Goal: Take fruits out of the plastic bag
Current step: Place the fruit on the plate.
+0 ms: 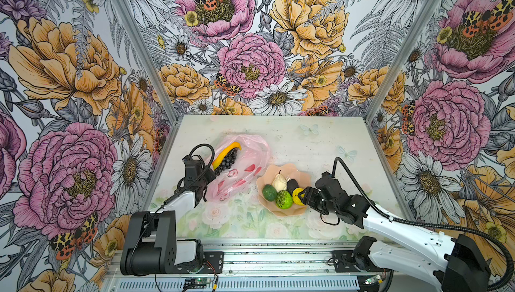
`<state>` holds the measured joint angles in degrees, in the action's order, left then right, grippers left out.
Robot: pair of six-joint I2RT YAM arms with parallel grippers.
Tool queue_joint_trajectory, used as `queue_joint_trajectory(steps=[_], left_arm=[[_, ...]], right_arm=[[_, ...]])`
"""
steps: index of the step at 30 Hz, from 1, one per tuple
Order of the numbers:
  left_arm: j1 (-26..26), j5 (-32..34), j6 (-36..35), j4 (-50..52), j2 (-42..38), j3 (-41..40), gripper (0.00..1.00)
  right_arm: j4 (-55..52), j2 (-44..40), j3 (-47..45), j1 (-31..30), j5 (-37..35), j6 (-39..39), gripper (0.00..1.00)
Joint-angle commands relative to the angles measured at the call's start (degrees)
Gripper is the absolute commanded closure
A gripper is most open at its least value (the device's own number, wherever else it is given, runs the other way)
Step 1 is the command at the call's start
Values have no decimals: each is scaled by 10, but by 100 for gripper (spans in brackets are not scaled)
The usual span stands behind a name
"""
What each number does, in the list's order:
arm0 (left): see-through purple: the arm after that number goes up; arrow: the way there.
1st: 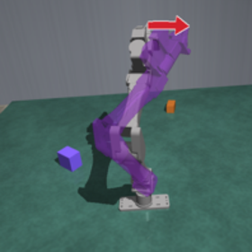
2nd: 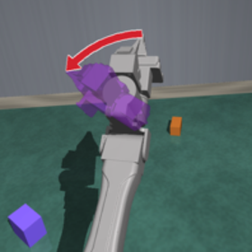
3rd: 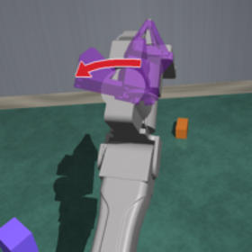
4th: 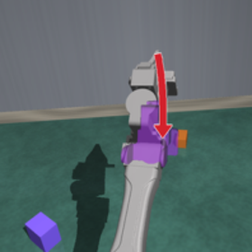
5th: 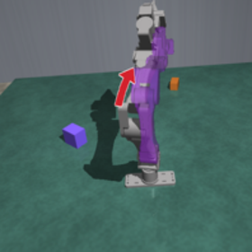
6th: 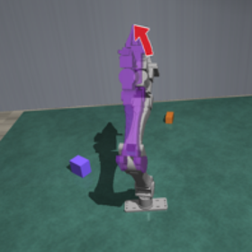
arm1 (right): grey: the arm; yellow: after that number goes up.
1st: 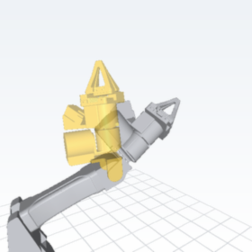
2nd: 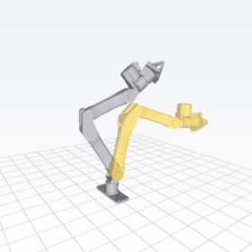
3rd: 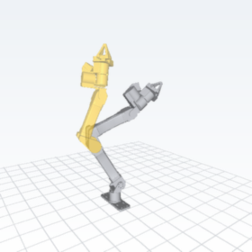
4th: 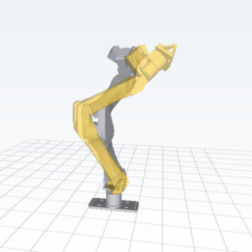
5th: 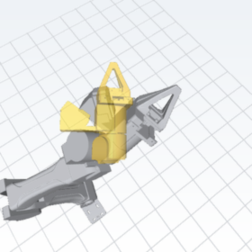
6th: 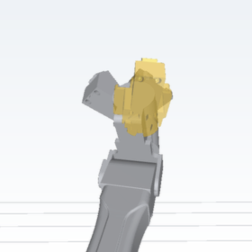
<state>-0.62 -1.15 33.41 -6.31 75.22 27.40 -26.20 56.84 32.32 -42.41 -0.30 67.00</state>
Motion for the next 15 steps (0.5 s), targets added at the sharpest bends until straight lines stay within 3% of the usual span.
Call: queue_joint_trajectory(steps=[1, 15], left_arm=[[-6, -10, -12, -16, -9, -7, 100], [-6, -11, -12, -17, -10, -7, 100]], right_arm=[[-32, -14, 20, 3, -26, -9, 33], [-55, 1, 45, 17, -51, -37, 37]])
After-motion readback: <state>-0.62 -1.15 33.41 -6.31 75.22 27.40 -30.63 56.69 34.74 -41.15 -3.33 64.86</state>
